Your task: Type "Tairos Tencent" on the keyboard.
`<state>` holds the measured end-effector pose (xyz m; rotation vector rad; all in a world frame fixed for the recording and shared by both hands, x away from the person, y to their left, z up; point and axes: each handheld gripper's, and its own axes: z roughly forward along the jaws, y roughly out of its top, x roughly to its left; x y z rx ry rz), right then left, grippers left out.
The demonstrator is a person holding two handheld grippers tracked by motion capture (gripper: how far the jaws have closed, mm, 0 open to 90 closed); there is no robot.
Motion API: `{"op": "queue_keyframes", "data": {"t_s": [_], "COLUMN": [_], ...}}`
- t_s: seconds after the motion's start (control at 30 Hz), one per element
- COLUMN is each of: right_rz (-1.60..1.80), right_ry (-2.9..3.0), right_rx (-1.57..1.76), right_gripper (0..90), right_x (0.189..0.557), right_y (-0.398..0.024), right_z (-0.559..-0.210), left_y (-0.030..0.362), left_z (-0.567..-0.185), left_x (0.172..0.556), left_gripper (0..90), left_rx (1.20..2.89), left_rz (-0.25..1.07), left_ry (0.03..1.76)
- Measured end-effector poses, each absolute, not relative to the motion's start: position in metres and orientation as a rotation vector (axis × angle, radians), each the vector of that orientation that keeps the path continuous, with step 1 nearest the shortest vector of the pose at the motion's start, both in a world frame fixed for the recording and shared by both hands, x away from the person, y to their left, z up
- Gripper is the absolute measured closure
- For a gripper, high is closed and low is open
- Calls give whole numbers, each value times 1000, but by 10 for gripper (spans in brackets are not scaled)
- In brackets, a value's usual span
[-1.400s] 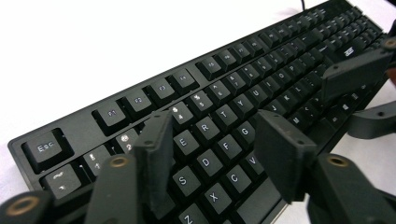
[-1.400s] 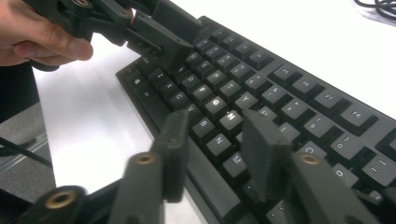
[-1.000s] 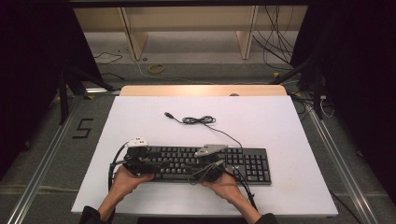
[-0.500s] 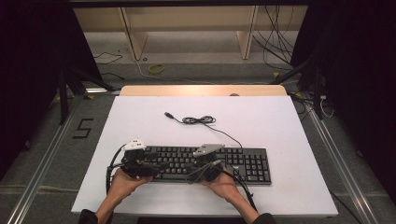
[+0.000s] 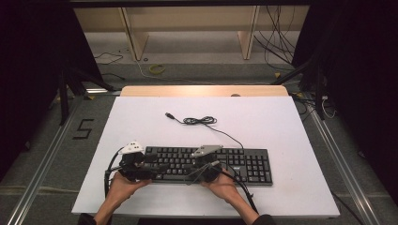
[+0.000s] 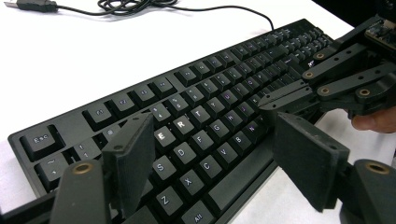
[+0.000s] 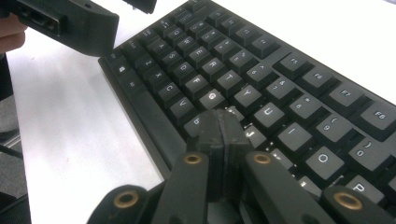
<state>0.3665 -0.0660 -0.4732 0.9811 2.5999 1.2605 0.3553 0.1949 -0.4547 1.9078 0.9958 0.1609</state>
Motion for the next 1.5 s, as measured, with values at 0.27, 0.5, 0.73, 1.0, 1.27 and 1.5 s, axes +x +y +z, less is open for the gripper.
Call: {"op": "queue_keyframes", "data": {"t_s": [0.27, 0.5, 0.73, 1.0, 1.27, 1.5], "right_rz": [1240, 1213, 1212, 1304, 1352, 1371], "right_ry": [2609, 2620, 2615, 2567, 2533, 2522], "right_rx": [977, 968, 972, 990, 1005, 1017], "right_gripper": [900, 900, 900, 846, 724, 614], "right_x": [368, 367, 366, 367, 368, 366], "right_y": [-62, -59, -59, -68, -82, -90], "right_z": [-477, -483, -483, -472, -462, -458], "left_y": [196, 197, 196, 193, 190, 188], "left_z": [-455, -456, -458, -460, -462, -462], "left_x": [353, 353, 353, 353, 354, 353], "left_gripper": [299, 301, 303, 318, 398, 450], "left_rx": [1904, 1897, 1906, 1919, 1940, 1953], "left_rz": [166, 168, 168, 161, 152, 147], "left_ry": [991, 993, 990, 981, 976, 978]}}
